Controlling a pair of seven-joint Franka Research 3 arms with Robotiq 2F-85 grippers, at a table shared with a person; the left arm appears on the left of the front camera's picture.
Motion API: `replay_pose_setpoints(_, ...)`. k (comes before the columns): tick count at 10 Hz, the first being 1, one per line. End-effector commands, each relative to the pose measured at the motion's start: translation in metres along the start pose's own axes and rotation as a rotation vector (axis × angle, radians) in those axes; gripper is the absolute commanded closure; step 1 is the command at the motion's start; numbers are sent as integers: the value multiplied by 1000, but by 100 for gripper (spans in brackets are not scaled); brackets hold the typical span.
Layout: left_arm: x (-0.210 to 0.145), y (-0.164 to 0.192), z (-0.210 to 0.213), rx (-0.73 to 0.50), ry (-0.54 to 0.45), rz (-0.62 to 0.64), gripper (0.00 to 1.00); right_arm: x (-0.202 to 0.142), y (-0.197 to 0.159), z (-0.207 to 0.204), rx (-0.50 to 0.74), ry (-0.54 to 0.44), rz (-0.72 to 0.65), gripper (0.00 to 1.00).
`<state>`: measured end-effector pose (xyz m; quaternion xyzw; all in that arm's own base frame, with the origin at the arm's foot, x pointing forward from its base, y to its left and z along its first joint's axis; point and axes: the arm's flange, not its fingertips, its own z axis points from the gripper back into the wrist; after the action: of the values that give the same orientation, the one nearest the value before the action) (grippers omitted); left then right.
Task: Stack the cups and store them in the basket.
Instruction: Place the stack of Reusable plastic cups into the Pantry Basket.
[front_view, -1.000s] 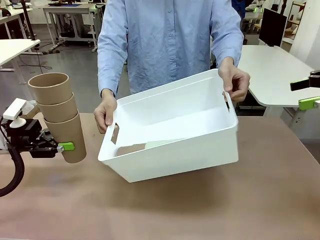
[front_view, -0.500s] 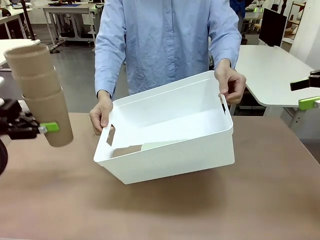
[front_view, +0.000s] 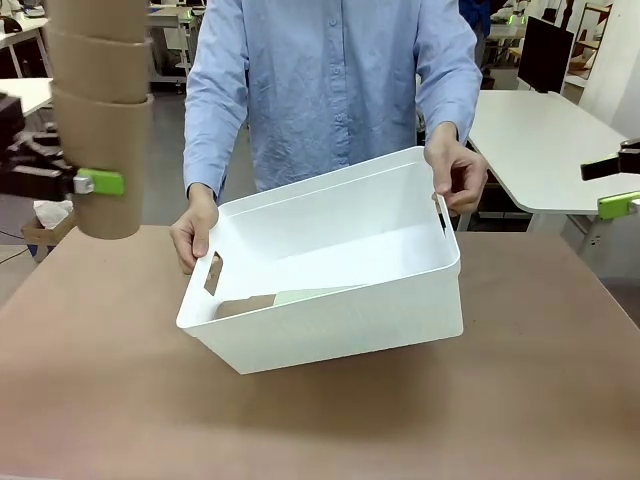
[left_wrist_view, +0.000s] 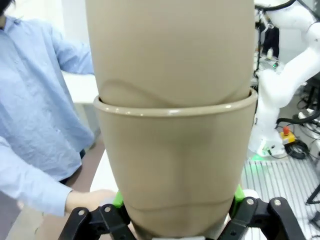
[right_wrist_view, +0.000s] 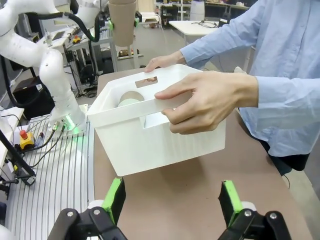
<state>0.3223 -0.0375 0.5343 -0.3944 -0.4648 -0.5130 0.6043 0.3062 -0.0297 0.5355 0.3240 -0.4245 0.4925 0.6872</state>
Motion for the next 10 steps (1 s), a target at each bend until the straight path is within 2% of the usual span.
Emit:
replay_pose_setpoints(1, 29, 1, -28, 28, 116, 54, 16, 3, -1, 1, 4, -13, -2, 0)
replay_pose_setpoints(3, 51, 8, -63, 43, 241, 52, 16, 3, -1, 1, 4, -13, -2, 0)
replay_pose_setpoints(5, 57, 16, -99, 53, 342, 49, 16, 3, -1, 1, 4, -13, -2, 0)
replay_pose_setpoints(10, 39, 27, -196, 71, 566, -9, 16, 3, -1, 1, 4, -13, -2, 0)
